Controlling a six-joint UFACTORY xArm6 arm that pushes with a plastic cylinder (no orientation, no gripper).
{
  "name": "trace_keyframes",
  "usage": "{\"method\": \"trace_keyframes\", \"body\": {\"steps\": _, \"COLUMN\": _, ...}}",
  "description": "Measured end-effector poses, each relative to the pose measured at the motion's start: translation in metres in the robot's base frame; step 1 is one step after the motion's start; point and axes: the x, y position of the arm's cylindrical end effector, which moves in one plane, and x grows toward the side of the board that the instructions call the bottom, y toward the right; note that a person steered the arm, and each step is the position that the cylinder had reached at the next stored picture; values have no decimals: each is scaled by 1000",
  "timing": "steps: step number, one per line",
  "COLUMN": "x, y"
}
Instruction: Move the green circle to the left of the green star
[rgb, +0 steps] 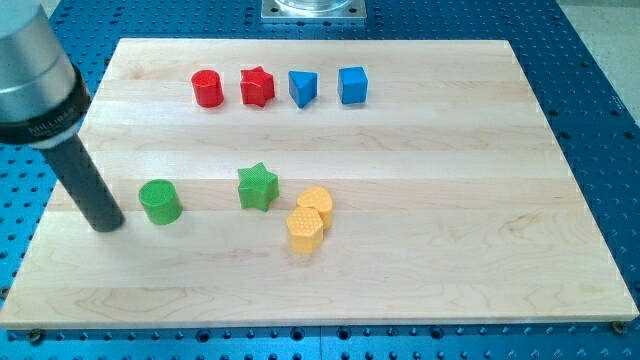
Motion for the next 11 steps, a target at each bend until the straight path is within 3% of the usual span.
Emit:
{"method": "trace_keyframes", "body": {"steps": 2, "x": -13, "y": 38}}
{"method": "trace_keyframes", "body": {"steps": 5, "x": 5, "y": 67}}
{"method": "trace_keyframes", "body": {"steps": 11, "x": 10, "y": 78}}
